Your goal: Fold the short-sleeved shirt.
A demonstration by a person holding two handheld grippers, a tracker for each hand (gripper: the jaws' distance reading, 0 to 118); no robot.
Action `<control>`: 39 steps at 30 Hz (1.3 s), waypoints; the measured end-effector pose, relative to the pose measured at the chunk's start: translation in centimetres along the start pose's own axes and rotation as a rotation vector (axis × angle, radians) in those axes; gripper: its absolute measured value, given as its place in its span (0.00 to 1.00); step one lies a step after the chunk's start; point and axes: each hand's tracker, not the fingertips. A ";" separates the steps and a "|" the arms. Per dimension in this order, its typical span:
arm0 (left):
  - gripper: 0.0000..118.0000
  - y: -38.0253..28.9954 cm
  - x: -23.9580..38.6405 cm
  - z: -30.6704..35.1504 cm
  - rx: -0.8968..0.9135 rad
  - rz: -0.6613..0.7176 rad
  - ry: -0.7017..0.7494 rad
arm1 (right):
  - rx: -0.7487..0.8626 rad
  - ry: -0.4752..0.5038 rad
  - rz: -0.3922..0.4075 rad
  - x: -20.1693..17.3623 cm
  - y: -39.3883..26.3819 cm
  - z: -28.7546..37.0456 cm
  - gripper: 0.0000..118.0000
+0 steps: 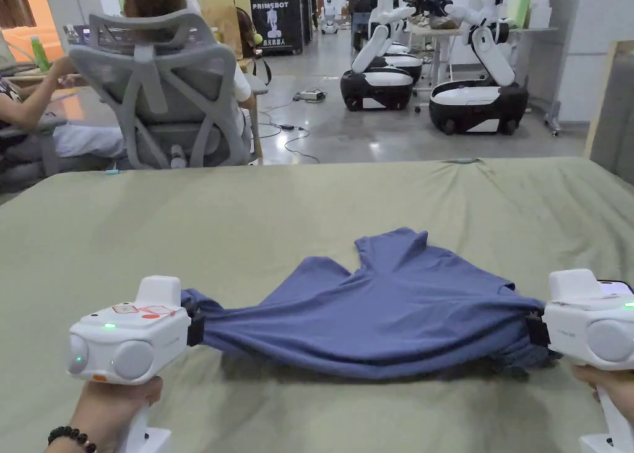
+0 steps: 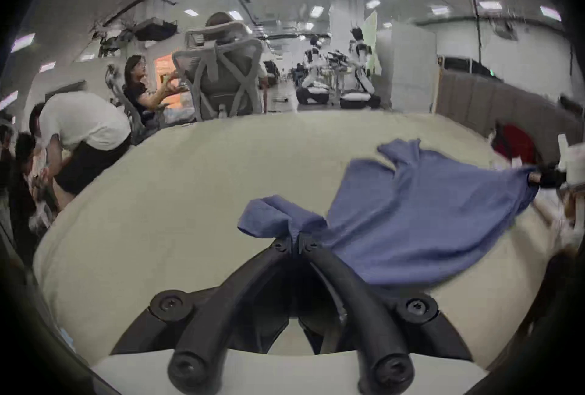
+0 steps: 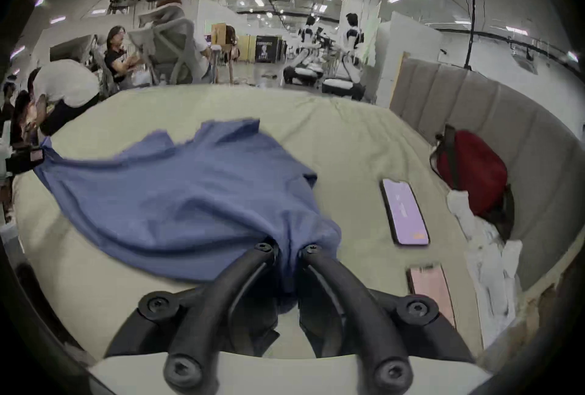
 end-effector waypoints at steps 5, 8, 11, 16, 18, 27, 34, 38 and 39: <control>0.00 -2.6 0.9 -0.1 -0.069 0.000 -0.021 | -0.046 0.004 0.034 -0.2 -2.4 -1.5 0.09; 0.00 -3.5 1.1 -1.2 -0.087 -0.005 -0.006 | -0.069 0.002 0.029 -0.1 -3.0 -2.7 0.13; 0.09 -4.1 0.8 -1.4 -0.094 0.055 0.003 | -0.061 0.018 -0.001 0.4 -3.3 -2.6 0.59; 1.00 -2.9 -0.2 0.4 -0.014 0.110 -0.008 | 0.060 0.050 -0.023 1.0 -2.2 -0.2 0.98; 0.92 -1.8 -0.4 1.3 0.032 0.121 -0.004 | 0.068 0.046 -0.037 1.1 -1.5 0.6 0.98; 0.00 -1.0 -1.5 2.5 0.064 0.115 0.082 | 0.173 0.068 -0.033 -0.1 -1.1 4.9 0.00; 0.71 -2.1 -2.6 -1.0 -0.074 0.168 0.085 | 0.138 0.090 -0.029 -0.6 -1.7 4.3 0.00; 0.64 -3.6 -3.2 -3.1 -0.135 0.182 0.096 | 0.115 0.093 -0.032 -0.7 -2.2 4.2 0.00; 0.64 -4.1 -3.3 -3.5 -0.152 0.187 0.108 | 0.110 0.092 -0.031 -0.5 -2.3 3.9 0.00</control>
